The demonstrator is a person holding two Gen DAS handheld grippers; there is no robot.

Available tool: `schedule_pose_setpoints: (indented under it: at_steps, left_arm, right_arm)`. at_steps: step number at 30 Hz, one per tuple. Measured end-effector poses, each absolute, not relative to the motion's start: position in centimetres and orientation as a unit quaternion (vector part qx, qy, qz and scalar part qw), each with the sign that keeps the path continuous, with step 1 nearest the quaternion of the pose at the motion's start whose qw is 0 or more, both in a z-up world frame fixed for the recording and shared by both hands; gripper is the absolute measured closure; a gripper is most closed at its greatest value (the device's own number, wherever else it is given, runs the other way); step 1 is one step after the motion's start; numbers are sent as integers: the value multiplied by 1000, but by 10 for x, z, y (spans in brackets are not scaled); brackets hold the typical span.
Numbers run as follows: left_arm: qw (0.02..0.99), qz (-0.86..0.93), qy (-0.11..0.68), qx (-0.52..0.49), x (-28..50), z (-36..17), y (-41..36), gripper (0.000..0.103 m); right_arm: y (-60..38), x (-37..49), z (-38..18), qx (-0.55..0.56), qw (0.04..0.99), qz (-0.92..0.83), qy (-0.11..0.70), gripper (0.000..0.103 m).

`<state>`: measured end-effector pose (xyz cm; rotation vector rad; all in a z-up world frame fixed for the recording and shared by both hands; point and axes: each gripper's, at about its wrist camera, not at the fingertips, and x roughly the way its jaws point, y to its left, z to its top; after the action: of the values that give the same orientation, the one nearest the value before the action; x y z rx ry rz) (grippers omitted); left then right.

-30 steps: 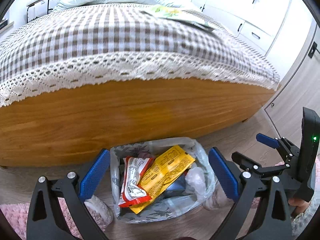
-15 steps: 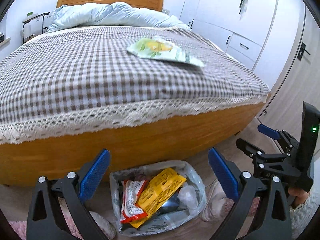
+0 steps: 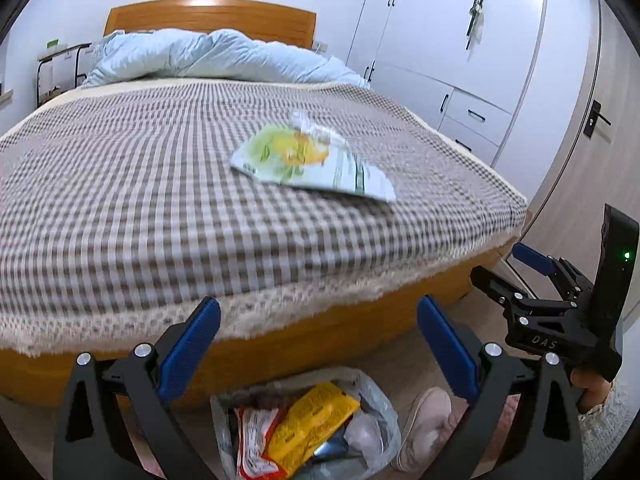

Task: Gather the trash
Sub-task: 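Raise both open tools toward the green-printed bag and tissue on the bed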

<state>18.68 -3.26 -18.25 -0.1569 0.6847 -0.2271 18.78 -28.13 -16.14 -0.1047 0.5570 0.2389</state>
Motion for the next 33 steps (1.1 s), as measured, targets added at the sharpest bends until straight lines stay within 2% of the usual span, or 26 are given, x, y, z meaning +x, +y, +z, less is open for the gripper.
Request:
schedule_pose_setpoints:
  at_steps: [18, 33]
  left_arm:
    - [956, -110, 265, -65, 247, -129, -35, 7]
    - [961, -120, 232, -88, 312, -86, -32, 7]
  right_arm:
    - [-274, 250, -101, -59, 975, 107, 184, 8]
    - [-277, 311, -68, -28, 984, 79, 157, 8]
